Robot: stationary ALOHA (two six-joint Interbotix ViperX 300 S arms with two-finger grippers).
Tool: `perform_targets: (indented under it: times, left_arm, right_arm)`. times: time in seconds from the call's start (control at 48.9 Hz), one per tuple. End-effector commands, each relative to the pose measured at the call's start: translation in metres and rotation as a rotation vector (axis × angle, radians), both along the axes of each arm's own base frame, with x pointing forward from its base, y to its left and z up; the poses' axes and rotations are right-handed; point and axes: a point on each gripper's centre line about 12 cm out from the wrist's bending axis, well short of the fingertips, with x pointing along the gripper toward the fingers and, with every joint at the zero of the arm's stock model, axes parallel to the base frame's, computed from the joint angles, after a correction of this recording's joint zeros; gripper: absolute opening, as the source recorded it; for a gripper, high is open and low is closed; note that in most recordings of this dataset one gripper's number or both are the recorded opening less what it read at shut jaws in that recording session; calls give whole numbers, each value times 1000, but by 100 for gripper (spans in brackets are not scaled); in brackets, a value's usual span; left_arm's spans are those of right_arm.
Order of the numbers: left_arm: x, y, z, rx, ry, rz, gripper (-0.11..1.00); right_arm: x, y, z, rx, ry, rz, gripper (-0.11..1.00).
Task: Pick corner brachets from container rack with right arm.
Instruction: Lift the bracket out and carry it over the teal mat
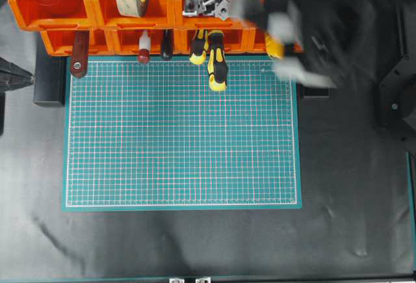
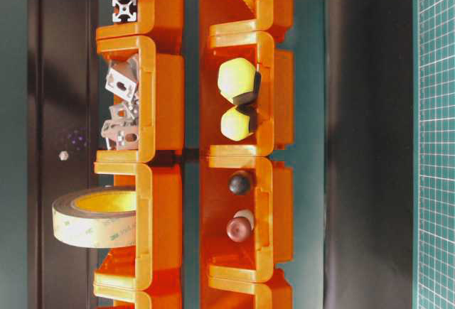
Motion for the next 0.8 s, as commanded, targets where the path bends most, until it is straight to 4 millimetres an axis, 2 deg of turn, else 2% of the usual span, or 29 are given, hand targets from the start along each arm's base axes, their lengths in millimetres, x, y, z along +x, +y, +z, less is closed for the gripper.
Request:
perform_targets:
  times: [0.0, 0.286, 0.388, 0.45, 0.654, 0.777]
  left_arm:
    - [0, -1, 10, -2, -26, -7, 0]
    - [-8, -4, 22, -18, -74, -28, 0]
    - [-15, -10, 29, -30, -94, -64, 0]
    - [-17, -10, 30, -32, -86, -67, 0]
    - [-21, -9, 31, -34, -73, -66, 0]
    - [-20, -10, 31, -50, -70, -65, 0]
  right_arm:
    - [-15, 16, 3, -11, -21, 24, 29]
    - [-17, 68, -41, -25, -12, 65, 29]
    - [-16, 88, -63, -26, -13, 69, 29]
    - [-15, 97, -84, -20, -2, 58, 29]
    - [6, 115, -141, 29, -42, 69, 29]
    - [23, 113, -168, -18, -52, 81, 29]
